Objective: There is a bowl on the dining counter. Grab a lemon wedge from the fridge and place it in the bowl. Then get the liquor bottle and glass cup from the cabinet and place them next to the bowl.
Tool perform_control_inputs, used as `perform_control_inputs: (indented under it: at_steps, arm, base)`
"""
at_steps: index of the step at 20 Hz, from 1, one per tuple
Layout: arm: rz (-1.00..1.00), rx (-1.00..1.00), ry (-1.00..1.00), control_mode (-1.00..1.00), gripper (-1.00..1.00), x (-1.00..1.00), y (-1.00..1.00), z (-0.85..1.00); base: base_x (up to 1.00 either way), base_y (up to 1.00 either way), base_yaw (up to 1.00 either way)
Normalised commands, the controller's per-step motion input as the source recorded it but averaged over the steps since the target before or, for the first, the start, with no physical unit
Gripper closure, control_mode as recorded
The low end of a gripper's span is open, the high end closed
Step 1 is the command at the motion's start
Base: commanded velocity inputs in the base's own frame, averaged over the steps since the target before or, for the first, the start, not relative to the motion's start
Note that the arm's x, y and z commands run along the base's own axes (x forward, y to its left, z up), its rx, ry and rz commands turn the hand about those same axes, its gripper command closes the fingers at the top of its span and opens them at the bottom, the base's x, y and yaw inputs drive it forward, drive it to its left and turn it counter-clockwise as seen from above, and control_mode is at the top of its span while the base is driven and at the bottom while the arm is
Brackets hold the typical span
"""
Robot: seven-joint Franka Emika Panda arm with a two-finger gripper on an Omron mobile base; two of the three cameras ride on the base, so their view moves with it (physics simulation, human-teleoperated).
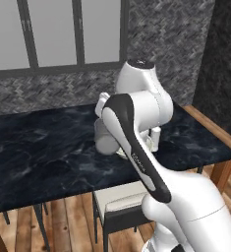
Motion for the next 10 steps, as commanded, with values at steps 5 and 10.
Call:
perform_control_inputs:
  at_steps: [5, 10]
  arm:
    - [-0.23, 0.08, 0.00, -1.00, 1.00, 0.21, 0.15, -0.43]
    - [-0.20, 0.09, 0.00, -1.00, 1.00, 0.43, 0.01, -0.31]
  base:
    - [0.00, 0.00, 0.00]
    - [0.00, 0.00, 0.00]
